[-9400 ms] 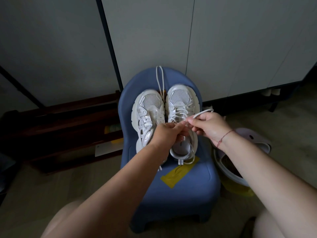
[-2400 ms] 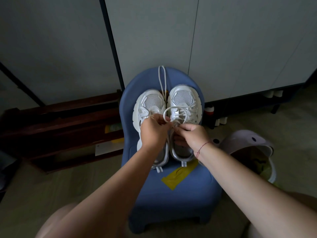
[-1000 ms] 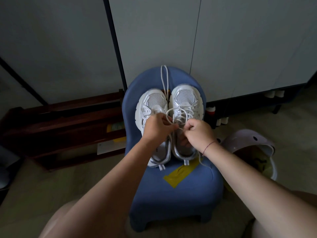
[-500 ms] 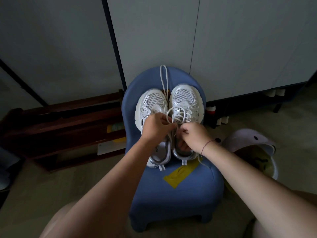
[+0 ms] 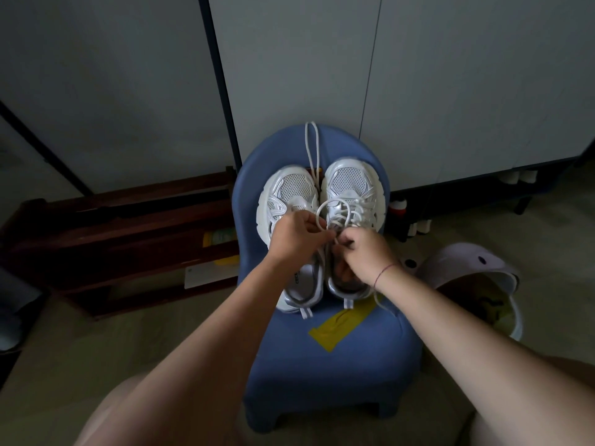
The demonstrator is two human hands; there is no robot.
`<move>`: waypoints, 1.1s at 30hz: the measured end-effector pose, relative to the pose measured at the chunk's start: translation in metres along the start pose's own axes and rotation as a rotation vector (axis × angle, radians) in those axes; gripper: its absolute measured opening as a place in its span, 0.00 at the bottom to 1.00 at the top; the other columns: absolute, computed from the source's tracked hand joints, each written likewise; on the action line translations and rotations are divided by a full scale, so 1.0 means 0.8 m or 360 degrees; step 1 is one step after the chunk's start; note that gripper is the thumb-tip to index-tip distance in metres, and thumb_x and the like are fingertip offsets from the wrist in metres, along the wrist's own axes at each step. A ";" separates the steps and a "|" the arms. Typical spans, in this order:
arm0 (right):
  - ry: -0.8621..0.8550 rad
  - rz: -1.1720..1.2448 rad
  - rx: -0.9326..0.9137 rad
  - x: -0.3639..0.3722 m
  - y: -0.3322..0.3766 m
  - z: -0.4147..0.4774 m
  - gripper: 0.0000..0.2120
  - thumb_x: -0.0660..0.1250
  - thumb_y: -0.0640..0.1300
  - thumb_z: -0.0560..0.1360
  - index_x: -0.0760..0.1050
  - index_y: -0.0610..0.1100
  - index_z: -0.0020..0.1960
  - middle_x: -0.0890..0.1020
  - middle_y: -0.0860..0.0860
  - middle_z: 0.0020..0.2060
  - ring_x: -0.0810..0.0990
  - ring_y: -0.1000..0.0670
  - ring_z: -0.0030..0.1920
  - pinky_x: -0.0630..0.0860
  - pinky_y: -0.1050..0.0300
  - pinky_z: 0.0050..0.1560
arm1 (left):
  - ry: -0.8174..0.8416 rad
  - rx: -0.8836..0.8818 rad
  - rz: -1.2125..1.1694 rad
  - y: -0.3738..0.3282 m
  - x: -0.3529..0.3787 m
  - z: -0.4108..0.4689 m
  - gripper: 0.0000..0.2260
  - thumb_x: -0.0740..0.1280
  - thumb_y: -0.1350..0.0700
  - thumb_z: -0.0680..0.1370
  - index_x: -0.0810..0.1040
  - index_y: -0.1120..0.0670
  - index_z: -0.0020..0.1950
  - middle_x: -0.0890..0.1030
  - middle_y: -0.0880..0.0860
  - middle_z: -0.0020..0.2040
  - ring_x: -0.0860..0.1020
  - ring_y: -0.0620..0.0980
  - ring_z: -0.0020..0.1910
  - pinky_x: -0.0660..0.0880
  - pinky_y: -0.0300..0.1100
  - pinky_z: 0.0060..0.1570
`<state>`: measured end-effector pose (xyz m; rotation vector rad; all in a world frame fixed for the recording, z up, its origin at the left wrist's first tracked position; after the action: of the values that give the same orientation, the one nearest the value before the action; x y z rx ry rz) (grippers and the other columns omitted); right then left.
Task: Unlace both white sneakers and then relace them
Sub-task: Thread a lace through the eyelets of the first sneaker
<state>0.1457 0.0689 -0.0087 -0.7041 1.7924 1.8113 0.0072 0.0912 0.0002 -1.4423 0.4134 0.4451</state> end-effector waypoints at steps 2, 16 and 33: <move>0.0249 -0.0001 0.0053 0.005 -0.003 -0.004 0.09 0.66 0.38 0.75 0.73 0.41 0.36 0.78 0.45 0.26 0.79 0.47 0.27 0.72 0.61 0.27 | 0.0007 -0.0003 -0.0020 0.000 0.000 -0.001 0.09 0.78 0.56 0.69 0.82 0.58 0.45 0.86 0.53 0.41 0.83 0.50 0.41 0.80 0.48 0.46; 0.0298 0.0393 0.0282 0.005 -0.015 -0.020 0.11 0.65 0.42 0.77 0.75 0.38 0.38 0.79 0.42 0.26 0.76 0.46 0.23 0.69 0.63 0.20 | 0.0025 -0.0032 -0.0031 -0.005 -0.001 -0.003 0.07 0.77 0.56 0.71 0.81 0.54 0.44 0.85 0.52 0.41 0.83 0.49 0.41 0.81 0.47 0.44; 0.0400 0.0260 0.0085 -0.008 0.000 -0.024 0.11 0.66 0.42 0.76 0.76 0.44 0.35 0.77 0.50 0.24 0.72 0.55 0.21 0.66 0.64 0.21 | -0.0585 -0.0132 -0.0145 -0.001 -0.051 -0.010 0.12 0.74 0.51 0.73 0.79 0.53 0.54 0.78 0.45 0.38 0.76 0.42 0.36 0.71 0.31 0.35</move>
<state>0.1510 0.0500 -0.0040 -0.8158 2.1078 1.8371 -0.0274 0.0817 0.0217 -1.4160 0.0347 0.6453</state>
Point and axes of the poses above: each hand's wrist, its own z-axis towards the middle knuckle, its own x-axis out of the palm, y = z × x, the point moved 7 cm from there along z, towards the middle knuckle
